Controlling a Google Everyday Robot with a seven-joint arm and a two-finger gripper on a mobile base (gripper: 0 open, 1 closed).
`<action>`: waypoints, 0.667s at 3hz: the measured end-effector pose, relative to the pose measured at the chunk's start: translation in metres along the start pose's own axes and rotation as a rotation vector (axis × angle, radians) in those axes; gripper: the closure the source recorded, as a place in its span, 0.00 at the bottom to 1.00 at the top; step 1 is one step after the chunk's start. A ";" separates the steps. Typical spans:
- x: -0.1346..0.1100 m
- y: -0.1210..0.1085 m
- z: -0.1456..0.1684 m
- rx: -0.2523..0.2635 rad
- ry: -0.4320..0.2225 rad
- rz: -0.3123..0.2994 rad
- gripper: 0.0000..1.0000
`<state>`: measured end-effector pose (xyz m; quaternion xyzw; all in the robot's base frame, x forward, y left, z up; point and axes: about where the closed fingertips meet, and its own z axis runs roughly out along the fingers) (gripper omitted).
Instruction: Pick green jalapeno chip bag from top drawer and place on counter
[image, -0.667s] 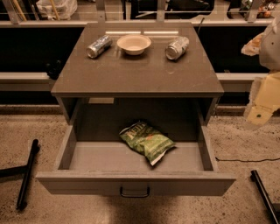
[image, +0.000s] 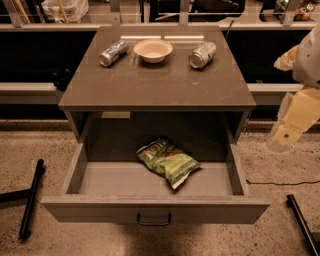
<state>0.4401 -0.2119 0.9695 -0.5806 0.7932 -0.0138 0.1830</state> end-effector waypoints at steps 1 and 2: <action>-0.007 0.010 0.029 -0.035 -0.124 0.118 0.00; -0.025 0.016 0.058 -0.078 -0.282 0.257 0.00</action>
Offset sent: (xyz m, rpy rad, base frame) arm 0.0276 0.0681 -0.0744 0.6395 0.0513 -0.2562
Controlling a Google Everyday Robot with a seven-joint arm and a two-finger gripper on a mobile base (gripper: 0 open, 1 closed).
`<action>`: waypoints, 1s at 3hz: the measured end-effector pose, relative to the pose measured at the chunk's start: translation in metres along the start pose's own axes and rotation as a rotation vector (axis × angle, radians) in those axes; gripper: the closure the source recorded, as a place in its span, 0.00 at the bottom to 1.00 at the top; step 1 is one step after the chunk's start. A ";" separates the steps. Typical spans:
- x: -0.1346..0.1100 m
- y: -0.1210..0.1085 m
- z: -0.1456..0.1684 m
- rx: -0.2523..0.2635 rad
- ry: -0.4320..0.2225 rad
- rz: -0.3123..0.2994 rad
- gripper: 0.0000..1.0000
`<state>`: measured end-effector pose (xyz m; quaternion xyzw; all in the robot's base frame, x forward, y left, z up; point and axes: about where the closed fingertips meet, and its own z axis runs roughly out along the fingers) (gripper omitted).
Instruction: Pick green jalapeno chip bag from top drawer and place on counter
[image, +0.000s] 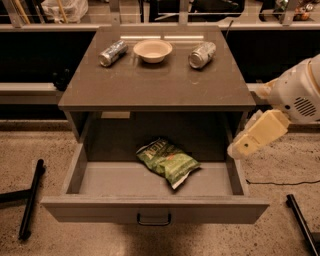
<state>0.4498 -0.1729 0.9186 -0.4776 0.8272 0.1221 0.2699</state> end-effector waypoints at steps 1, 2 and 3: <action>-0.012 0.002 -0.003 0.001 -0.041 0.008 0.00; -0.012 0.002 -0.003 0.001 -0.041 0.008 0.00; 0.000 0.002 0.034 -0.012 -0.070 -0.021 0.00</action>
Offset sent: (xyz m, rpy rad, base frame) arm 0.0031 0.0097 0.0089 0.0479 -0.0200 -0.0079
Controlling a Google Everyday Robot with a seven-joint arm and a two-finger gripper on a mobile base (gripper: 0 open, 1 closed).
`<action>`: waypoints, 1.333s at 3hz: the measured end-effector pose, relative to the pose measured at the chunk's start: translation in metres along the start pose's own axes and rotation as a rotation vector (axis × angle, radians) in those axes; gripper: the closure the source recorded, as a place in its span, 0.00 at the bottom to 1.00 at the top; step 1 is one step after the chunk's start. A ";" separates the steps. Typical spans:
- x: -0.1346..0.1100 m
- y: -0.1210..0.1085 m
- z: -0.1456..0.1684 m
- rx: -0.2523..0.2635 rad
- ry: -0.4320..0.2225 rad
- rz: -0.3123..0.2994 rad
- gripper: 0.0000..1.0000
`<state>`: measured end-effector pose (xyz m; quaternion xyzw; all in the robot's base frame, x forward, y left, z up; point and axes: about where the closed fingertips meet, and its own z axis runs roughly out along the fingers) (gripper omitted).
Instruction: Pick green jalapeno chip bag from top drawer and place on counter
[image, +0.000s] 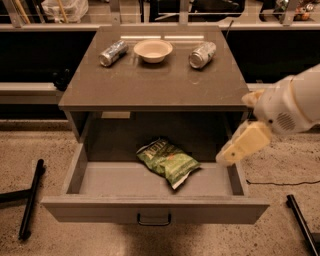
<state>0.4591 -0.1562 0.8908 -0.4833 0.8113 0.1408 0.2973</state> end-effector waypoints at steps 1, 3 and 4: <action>0.023 0.003 0.049 -0.057 -0.014 -0.004 0.00; 0.047 -0.001 0.104 -0.091 -0.008 0.030 0.00; 0.049 -0.008 0.118 -0.087 -0.005 0.043 0.00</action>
Offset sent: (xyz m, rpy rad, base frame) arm 0.0344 0.0283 -0.1741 0.0687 0.1299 0.0184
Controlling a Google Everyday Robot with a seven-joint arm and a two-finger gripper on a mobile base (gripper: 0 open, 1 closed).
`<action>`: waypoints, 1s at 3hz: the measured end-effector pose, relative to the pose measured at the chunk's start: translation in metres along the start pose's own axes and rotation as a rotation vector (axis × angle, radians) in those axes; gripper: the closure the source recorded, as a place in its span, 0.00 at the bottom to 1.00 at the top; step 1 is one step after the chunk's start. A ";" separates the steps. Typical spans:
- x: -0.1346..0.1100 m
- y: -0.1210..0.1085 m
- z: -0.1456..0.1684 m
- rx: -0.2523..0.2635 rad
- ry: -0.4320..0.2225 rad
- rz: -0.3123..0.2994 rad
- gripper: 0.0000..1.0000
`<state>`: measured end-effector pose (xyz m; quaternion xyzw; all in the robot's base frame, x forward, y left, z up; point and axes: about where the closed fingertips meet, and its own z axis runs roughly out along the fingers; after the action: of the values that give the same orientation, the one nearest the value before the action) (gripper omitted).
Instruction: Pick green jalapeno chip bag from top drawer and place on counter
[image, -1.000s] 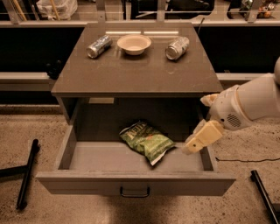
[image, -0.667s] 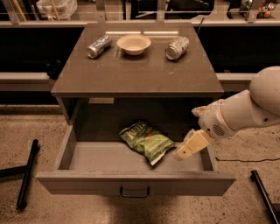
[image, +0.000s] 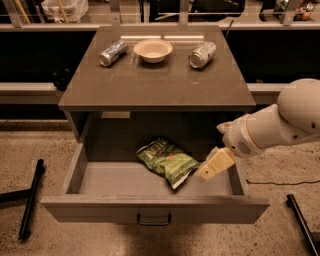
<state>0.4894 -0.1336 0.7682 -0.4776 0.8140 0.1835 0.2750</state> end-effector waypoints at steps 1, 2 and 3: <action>-0.002 -0.023 0.037 0.015 0.001 0.003 0.00; -0.004 -0.037 0.057 0.034 -0.002 -0.001 0.00; -0.002 -0.043 0.086 0.022 0.009 0.001 0.00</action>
Offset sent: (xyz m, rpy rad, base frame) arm 0.0718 0.0210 -0.0615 -0.0192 -0.0461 -0.0386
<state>0.5513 -0.1039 0.7009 -0.4749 0.8175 0.1723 0.2765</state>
